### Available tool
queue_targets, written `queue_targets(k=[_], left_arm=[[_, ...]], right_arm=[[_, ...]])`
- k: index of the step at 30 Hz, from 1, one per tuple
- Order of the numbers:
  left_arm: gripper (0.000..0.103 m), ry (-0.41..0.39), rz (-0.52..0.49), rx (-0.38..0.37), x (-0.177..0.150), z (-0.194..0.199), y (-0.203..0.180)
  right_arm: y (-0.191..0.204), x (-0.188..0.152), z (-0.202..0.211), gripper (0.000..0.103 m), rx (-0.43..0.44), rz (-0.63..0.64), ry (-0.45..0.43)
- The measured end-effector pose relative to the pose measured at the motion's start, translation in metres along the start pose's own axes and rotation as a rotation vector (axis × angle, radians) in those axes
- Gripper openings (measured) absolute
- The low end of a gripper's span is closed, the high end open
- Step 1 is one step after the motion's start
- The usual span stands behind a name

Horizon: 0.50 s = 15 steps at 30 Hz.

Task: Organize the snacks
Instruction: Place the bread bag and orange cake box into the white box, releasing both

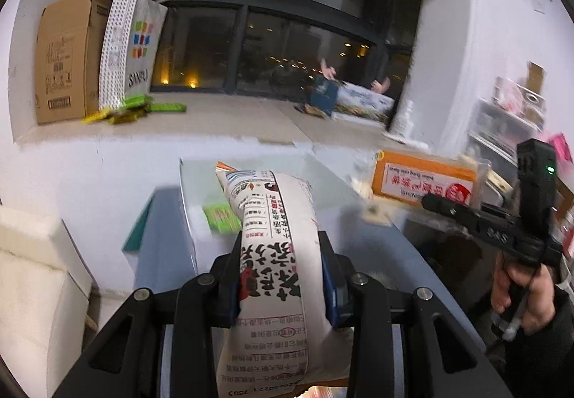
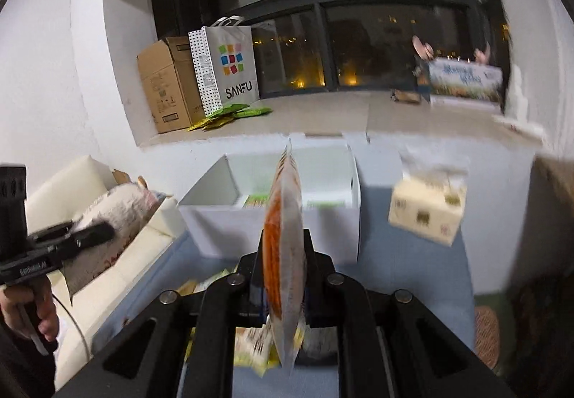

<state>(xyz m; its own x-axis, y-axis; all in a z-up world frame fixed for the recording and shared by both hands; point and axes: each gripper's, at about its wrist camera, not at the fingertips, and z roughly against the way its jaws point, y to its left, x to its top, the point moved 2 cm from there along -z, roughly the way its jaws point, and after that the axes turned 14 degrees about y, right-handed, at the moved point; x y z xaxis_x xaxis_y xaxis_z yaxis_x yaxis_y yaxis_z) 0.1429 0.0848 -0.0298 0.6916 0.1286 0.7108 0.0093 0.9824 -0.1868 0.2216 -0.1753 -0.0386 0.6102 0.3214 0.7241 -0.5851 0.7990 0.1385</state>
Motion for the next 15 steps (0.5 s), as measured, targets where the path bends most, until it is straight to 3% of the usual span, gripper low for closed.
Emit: queue_targets(k=[7, 15], left_arm=[[0.039, 0.08, 0.035, 0.064, 0.085, -0.085, 0.02], [0.043, 0.175, 0.051, 0.136, 0.122, -0.175, 0.046]], right_arm=[[0.013, 0.089, -0.059, 0.013, -0.07, 0.065, 0.025], [-0.005, 0.141, -0.145, 0.013, -0.16, 0.102, 0.119]])
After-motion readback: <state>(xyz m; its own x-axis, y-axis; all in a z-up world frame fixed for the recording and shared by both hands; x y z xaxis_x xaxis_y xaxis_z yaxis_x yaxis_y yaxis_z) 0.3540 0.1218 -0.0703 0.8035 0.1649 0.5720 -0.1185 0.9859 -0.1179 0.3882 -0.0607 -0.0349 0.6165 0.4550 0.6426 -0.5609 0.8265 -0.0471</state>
